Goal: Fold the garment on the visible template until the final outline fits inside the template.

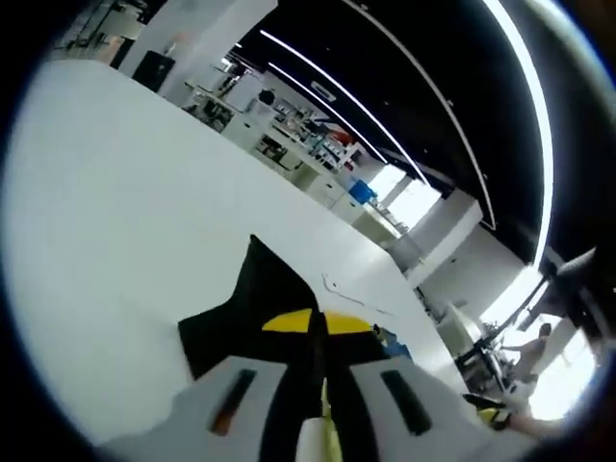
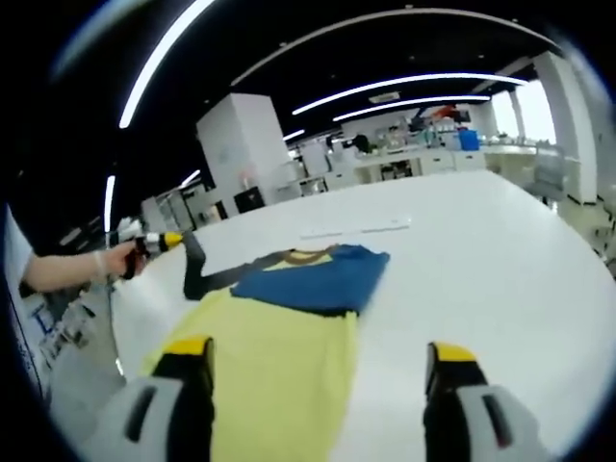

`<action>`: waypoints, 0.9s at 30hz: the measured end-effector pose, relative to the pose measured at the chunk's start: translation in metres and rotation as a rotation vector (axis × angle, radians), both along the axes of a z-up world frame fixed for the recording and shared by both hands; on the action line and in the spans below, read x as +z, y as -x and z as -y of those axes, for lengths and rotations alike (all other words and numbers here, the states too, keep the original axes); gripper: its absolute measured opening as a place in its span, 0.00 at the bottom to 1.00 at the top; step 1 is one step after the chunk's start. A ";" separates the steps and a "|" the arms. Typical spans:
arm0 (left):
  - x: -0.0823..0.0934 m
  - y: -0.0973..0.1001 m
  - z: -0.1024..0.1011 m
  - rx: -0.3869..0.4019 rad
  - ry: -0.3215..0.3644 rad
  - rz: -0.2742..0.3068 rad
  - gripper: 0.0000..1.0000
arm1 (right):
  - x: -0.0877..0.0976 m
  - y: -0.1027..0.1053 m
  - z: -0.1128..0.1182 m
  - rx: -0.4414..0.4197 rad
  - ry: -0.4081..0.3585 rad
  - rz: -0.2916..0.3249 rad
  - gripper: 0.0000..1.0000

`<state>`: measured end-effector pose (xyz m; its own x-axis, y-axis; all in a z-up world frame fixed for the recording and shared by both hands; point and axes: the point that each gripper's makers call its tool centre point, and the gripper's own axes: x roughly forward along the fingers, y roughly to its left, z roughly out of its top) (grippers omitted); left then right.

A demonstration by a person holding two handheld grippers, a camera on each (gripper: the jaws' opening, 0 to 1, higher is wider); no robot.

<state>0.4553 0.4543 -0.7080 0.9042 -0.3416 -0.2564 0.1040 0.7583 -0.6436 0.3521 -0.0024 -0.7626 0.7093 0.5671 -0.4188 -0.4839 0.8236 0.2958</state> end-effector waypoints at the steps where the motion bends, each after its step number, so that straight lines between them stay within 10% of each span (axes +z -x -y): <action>1: 0.001 -0.002 0.008 -0.013 0.001 0.000 0.00 | -0.001 0.001 0.001 -0.002 0.000 -0.001 0.91; 24: 0.001 -0.038 0.105 -0.203 0.101 0.004 0.00 | -0.012 0.013 0.012 -0.030 -0.021 -0.039 0.91; 27: 0.001 -0.042 0.145 -0.234 0.112 0.004 0.00 | -0.012 0.013 0.014 -0.036 -0.018 -0.038 0.91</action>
